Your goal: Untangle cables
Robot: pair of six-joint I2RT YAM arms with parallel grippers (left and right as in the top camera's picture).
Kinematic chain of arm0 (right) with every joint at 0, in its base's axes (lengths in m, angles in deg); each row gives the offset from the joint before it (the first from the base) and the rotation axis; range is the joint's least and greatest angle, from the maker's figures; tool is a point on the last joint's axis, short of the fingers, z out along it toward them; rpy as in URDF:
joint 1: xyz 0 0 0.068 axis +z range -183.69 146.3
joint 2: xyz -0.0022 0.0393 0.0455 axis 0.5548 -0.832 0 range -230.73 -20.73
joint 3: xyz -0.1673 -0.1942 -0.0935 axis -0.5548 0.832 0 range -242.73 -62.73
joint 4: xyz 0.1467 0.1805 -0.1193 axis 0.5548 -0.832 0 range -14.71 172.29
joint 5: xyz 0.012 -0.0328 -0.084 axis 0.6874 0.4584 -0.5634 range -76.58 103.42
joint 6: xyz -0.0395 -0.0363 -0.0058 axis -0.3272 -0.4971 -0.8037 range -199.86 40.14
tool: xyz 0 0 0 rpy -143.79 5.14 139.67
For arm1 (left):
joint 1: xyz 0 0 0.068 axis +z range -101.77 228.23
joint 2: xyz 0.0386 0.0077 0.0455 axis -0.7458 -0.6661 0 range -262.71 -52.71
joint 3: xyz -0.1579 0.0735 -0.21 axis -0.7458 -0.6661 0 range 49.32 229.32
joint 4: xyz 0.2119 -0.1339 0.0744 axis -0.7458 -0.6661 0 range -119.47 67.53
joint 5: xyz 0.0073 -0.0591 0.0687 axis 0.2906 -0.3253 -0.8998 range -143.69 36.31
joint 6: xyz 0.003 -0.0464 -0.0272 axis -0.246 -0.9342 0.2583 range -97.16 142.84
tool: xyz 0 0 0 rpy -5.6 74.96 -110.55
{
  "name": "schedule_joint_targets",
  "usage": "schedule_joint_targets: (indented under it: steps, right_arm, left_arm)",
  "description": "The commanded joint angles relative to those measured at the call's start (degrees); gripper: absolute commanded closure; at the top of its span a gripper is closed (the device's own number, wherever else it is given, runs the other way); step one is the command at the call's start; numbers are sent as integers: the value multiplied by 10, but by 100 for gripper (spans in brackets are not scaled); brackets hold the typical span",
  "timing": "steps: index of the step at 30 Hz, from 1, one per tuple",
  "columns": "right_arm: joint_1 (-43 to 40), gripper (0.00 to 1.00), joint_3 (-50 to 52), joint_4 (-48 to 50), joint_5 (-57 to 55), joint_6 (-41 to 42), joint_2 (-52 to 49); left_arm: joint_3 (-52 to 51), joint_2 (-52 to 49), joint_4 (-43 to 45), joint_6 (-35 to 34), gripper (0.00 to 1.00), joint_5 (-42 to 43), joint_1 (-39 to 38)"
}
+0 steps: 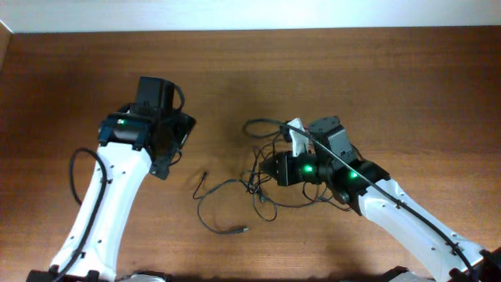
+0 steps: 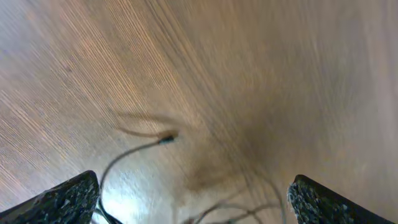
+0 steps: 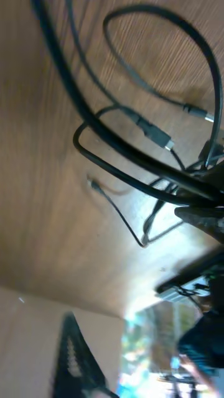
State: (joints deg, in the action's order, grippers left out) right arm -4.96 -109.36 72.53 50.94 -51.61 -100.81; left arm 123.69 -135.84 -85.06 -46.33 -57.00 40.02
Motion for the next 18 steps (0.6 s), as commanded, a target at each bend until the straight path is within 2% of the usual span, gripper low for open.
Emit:
schedule_joint_targets:
  steps: [1,6,7,9,14,16,18]
  right_arm:
    - [-2,96,4,10,53,-61,11]
    - [-2,96,4,1,-15,-71,9]
    - [-2,96,4,-3,-37,-71,9]
    - [-2,96,4,-2,-33,-96,9]
    - [-3,96,4,16,-38,-96,9]
    - [-3,96,4,15,-37,-96,9]
    - [-3,96,4,14,-37,-96,9]
  left_arm:
    - [7,-24,0,48,1,74,-28]
    - [7,-47,-6,196,1,139,-59]
    - [7,-48,-13,200,1,143,-59]
    - [7,-48,-18,200,1,145,-59]
    - [-10,-49,-42,199,1,160,-75]
    - [-38,-49,-41,158,1,202,-85]
    - [-74,-49,-41,73,1,239,-90]
